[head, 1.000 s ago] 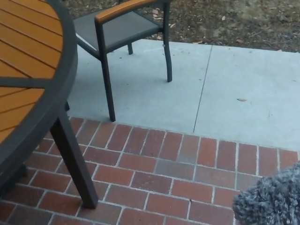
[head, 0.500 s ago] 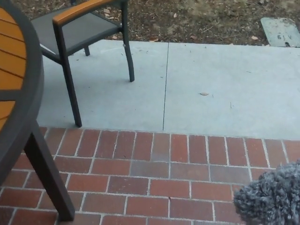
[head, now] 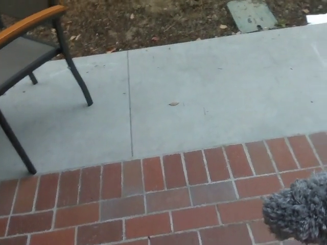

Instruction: The robot uses its right hand to pick up the grey duster kept on the edge of the round table outside, turn around and walk towards the square table and place the duster in a container kept on the middle of the desk

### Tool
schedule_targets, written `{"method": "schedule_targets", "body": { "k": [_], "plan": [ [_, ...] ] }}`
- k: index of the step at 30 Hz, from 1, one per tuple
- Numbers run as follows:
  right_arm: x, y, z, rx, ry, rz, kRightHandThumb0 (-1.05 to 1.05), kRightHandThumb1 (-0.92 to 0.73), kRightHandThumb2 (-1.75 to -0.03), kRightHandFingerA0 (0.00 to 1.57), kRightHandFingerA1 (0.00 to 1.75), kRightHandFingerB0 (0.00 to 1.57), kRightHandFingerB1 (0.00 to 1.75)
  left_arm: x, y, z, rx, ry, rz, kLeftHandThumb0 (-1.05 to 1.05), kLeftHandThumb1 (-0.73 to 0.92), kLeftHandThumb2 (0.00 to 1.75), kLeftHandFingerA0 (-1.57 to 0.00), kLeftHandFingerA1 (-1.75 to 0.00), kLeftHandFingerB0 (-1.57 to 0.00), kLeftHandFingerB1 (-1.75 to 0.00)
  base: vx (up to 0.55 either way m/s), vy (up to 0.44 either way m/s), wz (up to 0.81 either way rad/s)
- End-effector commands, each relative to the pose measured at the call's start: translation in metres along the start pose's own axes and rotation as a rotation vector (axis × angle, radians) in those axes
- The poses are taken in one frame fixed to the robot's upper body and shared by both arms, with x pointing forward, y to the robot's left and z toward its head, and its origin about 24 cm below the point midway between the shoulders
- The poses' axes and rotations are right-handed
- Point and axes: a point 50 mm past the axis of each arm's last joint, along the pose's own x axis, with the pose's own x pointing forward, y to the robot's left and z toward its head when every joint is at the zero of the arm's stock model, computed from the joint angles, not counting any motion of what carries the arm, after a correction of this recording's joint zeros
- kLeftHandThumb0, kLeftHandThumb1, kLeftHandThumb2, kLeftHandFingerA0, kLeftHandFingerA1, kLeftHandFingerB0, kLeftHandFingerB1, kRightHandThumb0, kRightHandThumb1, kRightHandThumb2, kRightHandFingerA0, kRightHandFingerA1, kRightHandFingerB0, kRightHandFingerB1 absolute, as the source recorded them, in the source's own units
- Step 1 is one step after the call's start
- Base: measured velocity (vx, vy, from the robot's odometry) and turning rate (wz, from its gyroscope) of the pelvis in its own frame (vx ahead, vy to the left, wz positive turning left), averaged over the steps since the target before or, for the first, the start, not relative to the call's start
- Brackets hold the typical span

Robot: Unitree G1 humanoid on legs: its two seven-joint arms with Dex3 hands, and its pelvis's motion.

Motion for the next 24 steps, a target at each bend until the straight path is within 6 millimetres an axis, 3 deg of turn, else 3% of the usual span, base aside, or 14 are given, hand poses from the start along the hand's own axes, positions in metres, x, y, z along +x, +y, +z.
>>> {"method": "schedule_targets", "body": {
  "k": [1,13,14,18,19,24],
  "plan": [
    [0.0011,-0.0017,-0.0015,0.019,0.006,-0.009,-0.47,-0.19,-1.6,1.49,1.56,1.55,1.3,0.002,0.0046,0.0095,0.002,-0.06,0.008,-0.01,0.49,1.05,-0.96,-0.96,-0.9,-0.69,0.26,-0.043,-0.94],
    [0.0039,-0.0009,-0.0027,0.025,0.001,-0.008,-0.48,-0.21,-1.57,1.5,1.57,1.55,1.3,0.0023,0.0035,0.0123,0.019,-0.08,0.003,0.02,0.45,1.15,-0.96,-0.97,-0.89,-0.7,0.26,0.097,-0.88],
    [0.0045,-0.0009,-0.0028,0.021,0.007,-0.015,-0.47,-0.21,-1.58,1.49,1.56,1.56,1.3,0.0025,0.0037,0.0121,0.025,-0.075,0.003,0.02,0.47,1.11,-0.93,-0.96,-0.81,-0.82,0.15,-0.028,-0.79],
    [0.0048,-0.0009,-0.0028,0.02,0.009,-0.018,-0.47,-0.21,-1.58,1.49,1.56,1.56,1.3,0.0026,0.0038,0.012,0.028,-0.073,0.004,0.02,0.47,1.11,-0.93,-0.96,-0.81,-0.82,0.16,-0.087,-0.8],
    [0.0058,-0.0011,-0.0029,0.027,0.01,-0.019,-0.49,-0.21,-1.59,1.5,1.58,1.56,1.32,0.0025,0.0042,0.0118,0.023,-0.071,0.007,0.01,0.49,1.07,-0.94,-0.95,-0.88,-0.68,0.16,-0.156,-0.7],
    [0.0066,-0.0022,-0.0027,0.026,0.01,-0.025,-0.5,-0.21,-1.59,1.51,1.58,1.56,1.32,0.002,0.0046,0.0111,0.02,-0.071,0.006,0.02,0.46,1.1,-0.94,-0.96,-0.87,-0.68,0.21,-0.389,-0.58]
  ]
}}
